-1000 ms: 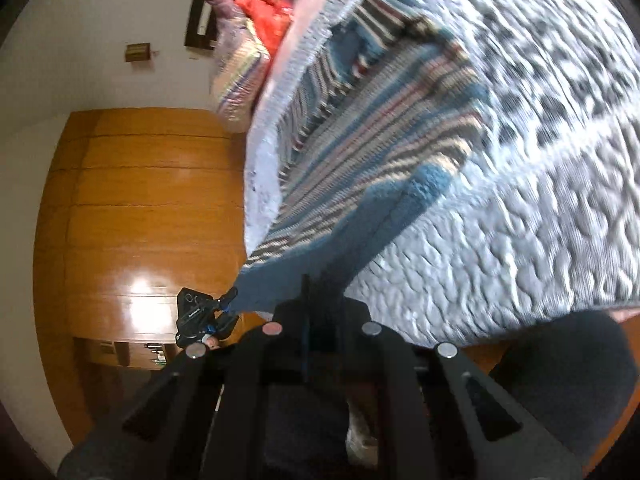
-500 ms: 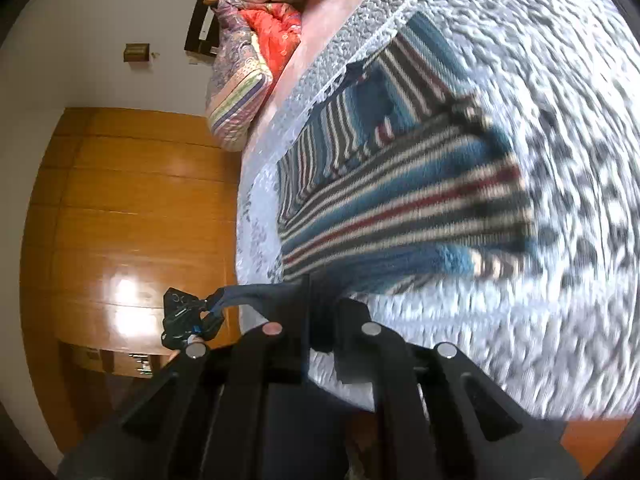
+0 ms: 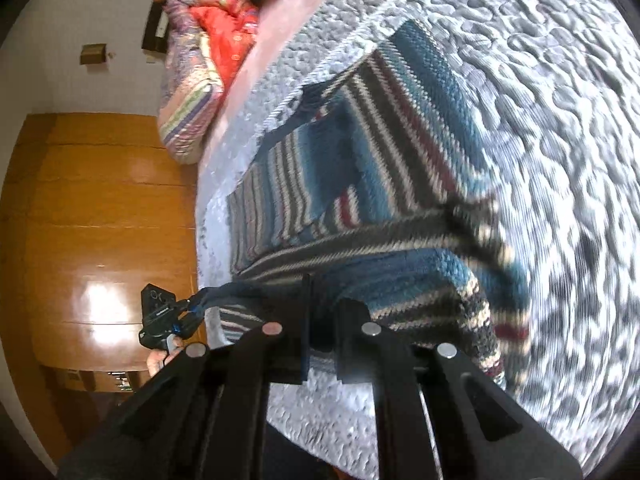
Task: Fold small clothes
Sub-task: 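Fold the hem up toward the collar with both grippers and lower it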
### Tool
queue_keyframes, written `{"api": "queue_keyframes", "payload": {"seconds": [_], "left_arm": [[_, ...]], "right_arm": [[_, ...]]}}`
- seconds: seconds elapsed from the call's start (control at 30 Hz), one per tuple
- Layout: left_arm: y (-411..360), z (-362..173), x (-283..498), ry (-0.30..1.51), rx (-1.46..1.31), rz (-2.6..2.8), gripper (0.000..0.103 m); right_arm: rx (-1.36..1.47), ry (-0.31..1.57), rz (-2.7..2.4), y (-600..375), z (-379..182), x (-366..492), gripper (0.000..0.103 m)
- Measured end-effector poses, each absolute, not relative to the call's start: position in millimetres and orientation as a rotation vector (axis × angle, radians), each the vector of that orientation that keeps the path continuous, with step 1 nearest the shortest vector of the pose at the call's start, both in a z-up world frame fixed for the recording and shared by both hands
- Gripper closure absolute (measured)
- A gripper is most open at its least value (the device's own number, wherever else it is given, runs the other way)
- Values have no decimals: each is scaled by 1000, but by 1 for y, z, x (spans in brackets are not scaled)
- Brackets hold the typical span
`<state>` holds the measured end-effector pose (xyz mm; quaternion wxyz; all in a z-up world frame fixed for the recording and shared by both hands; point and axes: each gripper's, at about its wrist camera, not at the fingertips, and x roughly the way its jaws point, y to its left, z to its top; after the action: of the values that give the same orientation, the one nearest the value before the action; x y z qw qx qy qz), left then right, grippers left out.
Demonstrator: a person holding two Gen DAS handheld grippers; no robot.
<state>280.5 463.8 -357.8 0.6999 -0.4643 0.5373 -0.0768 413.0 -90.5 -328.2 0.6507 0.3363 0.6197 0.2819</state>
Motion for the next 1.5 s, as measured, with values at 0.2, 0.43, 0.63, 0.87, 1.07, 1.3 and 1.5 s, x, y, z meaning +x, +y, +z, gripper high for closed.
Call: {"api": "queue_keyframes", "payload": {"seconds": [0.2,0.43,0.63,0.87,1.07,1.3,1.5], "left_arm": [[467,-392,322,1243,-1015,-164,92],[477,-387,322,1183,-1017,-177,43],[484,-355,317,1101,-853,-200,39],[449,-360,352,1203,-501,-201,39],[438,-382,369,1269,-422,-232,39],[430,-388,368,1273,-389,-248,50],[426,-390,366,1265,-388,-251,77]], "right_arm": [[751,1451,615,-84,-364,452,91],[780,1420,640,-100,-361,473,59],[650,1356,660,-111,-337,475,58],[444,1387,667,-81,-354,477,58],[384,1397,664,-77,-368,477,59],[314,1383,690,-68,-367,475,58],[251,1366,717,-56,-363,469,61]]}}
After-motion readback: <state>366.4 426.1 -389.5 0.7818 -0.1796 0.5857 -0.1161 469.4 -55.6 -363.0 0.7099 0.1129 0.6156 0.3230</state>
